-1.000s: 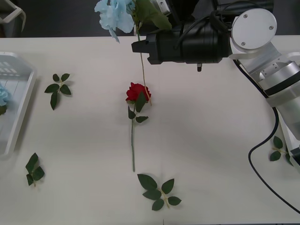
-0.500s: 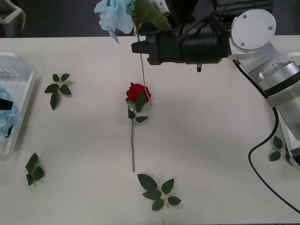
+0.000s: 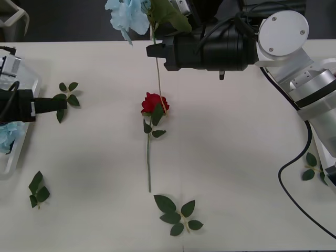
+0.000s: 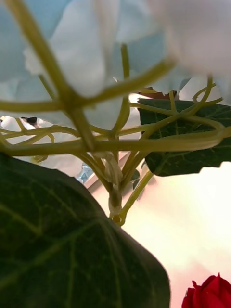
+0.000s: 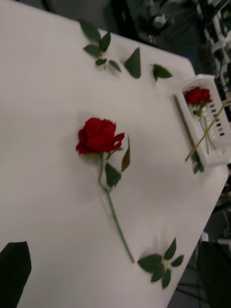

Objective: Place the red flowers into the right box and the blue flowers into the left box. If a person shows an open palm, hand one flower to the person first, then continue sorting.

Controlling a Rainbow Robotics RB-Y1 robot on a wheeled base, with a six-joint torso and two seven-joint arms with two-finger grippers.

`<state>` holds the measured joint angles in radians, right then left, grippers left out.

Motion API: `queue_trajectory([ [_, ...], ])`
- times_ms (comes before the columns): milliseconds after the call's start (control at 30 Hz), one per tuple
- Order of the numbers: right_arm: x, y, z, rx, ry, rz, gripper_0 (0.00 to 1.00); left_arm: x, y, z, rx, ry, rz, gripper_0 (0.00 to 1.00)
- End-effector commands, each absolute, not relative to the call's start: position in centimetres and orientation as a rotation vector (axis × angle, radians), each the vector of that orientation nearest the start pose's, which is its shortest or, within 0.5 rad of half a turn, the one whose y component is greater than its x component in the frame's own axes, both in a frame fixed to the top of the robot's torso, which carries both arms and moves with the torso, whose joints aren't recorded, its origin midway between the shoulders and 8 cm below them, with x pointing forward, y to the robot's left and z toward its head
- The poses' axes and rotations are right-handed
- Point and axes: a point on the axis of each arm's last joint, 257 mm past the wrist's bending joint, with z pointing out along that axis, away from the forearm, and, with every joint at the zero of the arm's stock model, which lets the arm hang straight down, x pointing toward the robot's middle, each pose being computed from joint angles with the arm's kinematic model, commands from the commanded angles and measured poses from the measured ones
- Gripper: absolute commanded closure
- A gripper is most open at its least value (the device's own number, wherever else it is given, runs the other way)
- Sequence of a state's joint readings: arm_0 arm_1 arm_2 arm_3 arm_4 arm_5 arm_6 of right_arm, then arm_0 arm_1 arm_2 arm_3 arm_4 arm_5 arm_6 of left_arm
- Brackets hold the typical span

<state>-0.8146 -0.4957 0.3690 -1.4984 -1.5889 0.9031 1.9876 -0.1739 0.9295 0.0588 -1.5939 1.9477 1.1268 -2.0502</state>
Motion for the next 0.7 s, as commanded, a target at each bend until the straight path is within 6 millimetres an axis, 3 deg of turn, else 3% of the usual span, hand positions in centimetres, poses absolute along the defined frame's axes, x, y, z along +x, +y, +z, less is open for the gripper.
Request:
queue_trajectory([
  [33,50.2,6.8,-1.6,-0.928,1.658,1.061,1.0,45.3,16.5,-11.2,0.397,1.958,-1.185,0.0],
  [267,50.1,6.8,-1.5,-0.927,1.658,1.064,1.0,44.4,9.0,-10.3,0.462,1.843,-1.227,0.0],
  [500,50.0,7.0,-1.7,-0.931,1.659,1.069,1.0,45.3,3.5,-9.6,0.584,1.764,-1.155,0.0],
  [700,49.8,7.1,-1.7,-0.936,1.658,1.071,1.0,45.6,-0.2,-9.4,0.588,1.706,-1.143,0.0],
])
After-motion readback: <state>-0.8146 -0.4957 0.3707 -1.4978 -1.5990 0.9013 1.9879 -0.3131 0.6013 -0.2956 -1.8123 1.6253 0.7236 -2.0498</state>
